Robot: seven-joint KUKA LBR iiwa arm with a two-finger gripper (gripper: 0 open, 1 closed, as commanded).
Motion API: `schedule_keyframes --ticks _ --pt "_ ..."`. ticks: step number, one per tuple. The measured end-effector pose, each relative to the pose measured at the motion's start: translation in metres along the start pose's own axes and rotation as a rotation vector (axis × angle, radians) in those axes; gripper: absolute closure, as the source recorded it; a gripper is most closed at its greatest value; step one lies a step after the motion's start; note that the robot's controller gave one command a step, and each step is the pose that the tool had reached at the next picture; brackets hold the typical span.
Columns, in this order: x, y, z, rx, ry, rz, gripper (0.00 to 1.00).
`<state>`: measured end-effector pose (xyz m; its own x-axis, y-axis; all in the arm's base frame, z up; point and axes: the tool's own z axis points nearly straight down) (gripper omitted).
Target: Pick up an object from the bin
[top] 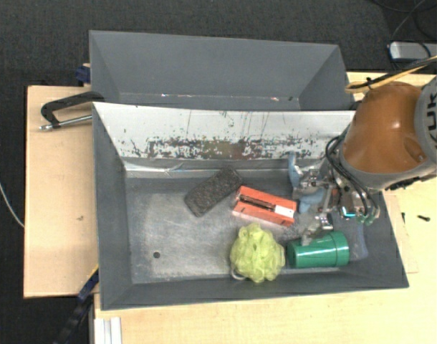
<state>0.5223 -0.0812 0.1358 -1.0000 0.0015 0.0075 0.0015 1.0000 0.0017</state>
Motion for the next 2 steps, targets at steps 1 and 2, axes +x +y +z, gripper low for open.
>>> schedule_keyframes --ticks 1,2 --pt "-0.002 0.0 -0.004 0.001 -0.008 -0.001 0.0" --pt "-0.039 0.008 0.039 0.003 -0.02 -0.061 0.0"
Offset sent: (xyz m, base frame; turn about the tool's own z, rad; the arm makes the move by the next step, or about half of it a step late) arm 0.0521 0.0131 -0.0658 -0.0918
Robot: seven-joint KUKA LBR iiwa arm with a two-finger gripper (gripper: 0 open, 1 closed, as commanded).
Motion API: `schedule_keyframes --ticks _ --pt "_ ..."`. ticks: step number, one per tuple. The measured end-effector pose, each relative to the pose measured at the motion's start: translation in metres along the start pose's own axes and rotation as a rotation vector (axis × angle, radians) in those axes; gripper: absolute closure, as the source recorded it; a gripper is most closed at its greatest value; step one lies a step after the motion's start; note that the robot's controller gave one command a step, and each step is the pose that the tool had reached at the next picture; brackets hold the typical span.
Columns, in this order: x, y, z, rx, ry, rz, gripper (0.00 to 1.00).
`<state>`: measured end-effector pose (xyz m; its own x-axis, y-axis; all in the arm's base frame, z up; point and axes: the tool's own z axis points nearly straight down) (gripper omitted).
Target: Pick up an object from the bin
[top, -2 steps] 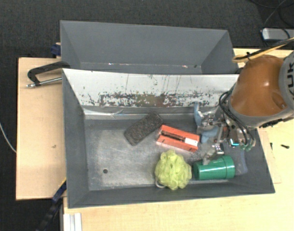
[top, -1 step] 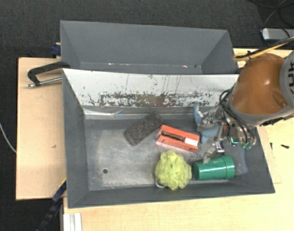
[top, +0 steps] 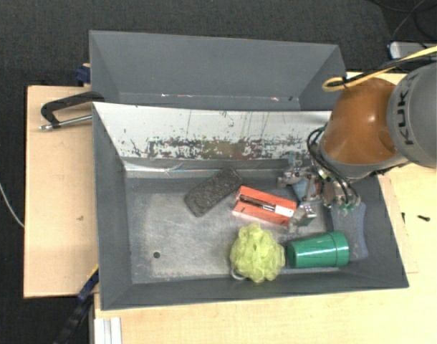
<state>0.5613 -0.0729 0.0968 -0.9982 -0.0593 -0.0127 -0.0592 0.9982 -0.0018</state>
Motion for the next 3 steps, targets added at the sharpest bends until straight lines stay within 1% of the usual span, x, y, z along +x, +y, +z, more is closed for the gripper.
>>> schedule_keyframes --ticks 1,2,3 --pt "-0.018 0.043 0.022 -0.002 0.001 -0.052 1.0" --pt "-0.018 0.043 0.022 -0.002 0.001 -0.052 1.0" --pt "-0.02 0.038 -0.172 -0.001 0.001 -0.07 1.0"
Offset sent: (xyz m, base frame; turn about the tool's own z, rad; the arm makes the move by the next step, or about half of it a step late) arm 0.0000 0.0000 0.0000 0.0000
